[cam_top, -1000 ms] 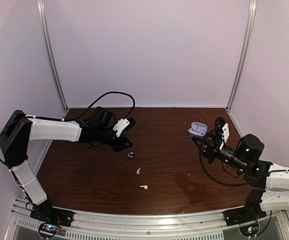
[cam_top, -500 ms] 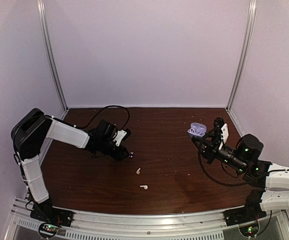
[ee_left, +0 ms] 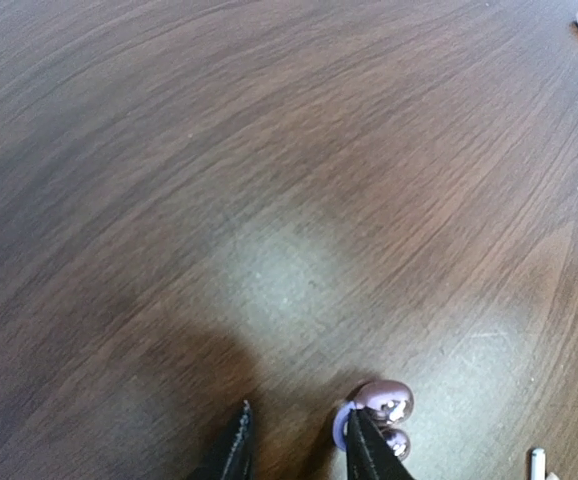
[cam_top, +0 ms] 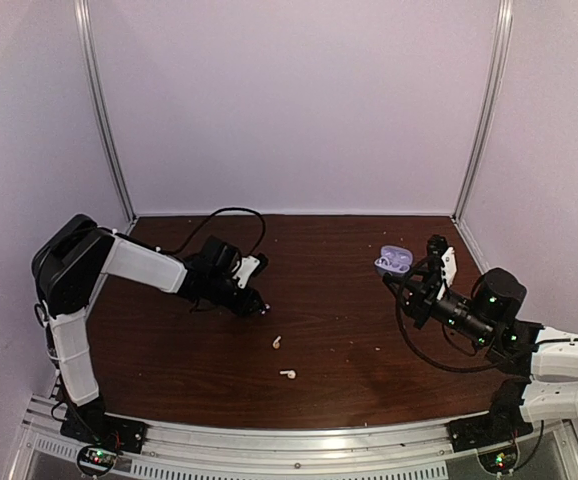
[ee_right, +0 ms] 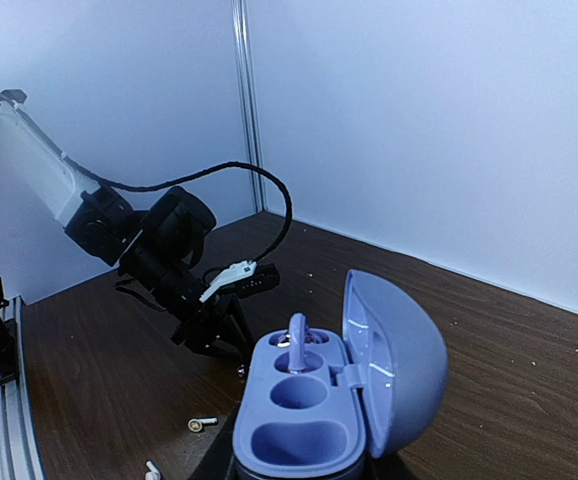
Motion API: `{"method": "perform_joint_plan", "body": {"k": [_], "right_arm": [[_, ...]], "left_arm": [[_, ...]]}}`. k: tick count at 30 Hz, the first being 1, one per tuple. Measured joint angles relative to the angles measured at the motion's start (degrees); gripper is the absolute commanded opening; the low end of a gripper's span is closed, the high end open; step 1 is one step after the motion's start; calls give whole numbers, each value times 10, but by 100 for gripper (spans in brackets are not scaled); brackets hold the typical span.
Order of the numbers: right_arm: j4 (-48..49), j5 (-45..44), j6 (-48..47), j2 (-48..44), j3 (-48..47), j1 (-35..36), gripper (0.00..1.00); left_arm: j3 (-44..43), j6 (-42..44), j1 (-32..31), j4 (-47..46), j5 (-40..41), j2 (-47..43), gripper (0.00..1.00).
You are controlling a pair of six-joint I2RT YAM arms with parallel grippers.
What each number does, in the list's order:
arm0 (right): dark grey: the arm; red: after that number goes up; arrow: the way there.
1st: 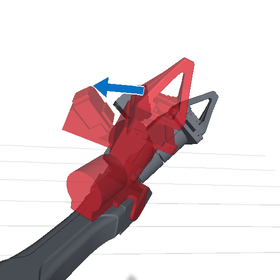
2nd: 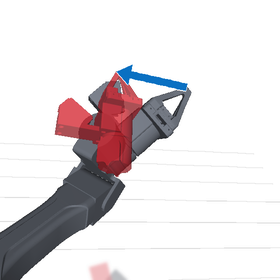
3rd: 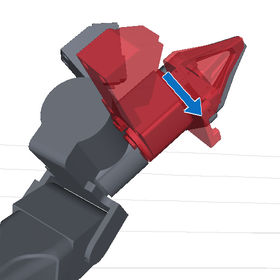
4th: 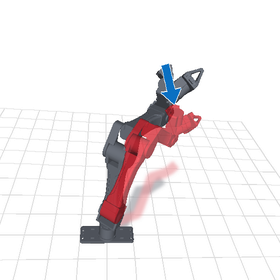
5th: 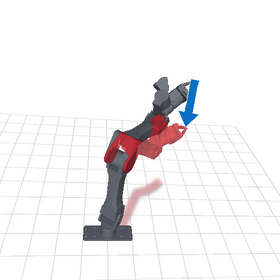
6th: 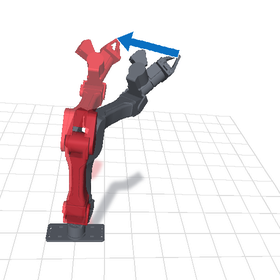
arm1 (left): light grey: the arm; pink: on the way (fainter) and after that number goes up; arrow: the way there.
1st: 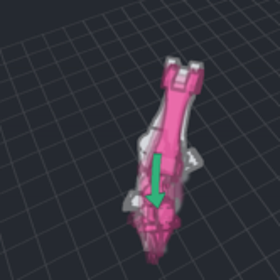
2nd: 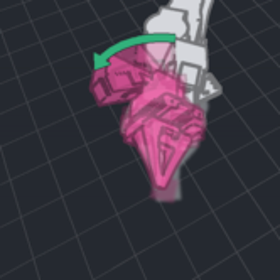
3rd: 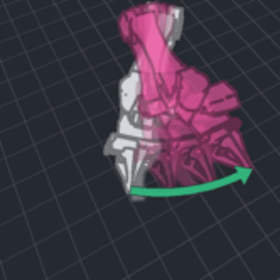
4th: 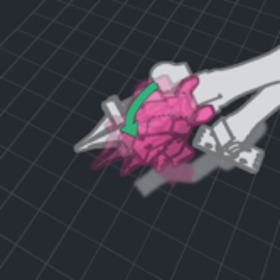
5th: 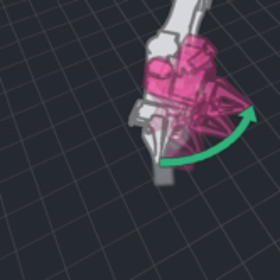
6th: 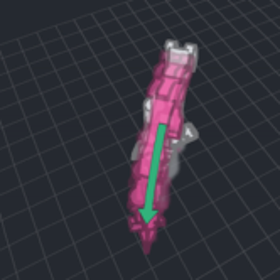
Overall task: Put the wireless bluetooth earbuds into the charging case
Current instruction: Pick up the right earbud from the center of the board.
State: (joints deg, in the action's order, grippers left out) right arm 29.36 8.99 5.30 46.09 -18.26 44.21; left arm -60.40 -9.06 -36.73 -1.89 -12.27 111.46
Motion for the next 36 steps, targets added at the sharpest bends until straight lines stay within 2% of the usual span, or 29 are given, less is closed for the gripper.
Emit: {"method": "perform_joint_plan", "body": {"k": [15,20,27,36], "right_arm": [[0,0,-2,1,0,0,0],[0,0,-2,1,0,0,0],[0,0,-2,1,0,0,0],[0,0,-2,1,0,0,0]], "left_arm": [[-38,62,-66,8,17,30,24],[-38,76,-77,9,33,30,12],[-55,107,-87,36,40,34,0],[-73,124,-91,66,50,36,0]]}}
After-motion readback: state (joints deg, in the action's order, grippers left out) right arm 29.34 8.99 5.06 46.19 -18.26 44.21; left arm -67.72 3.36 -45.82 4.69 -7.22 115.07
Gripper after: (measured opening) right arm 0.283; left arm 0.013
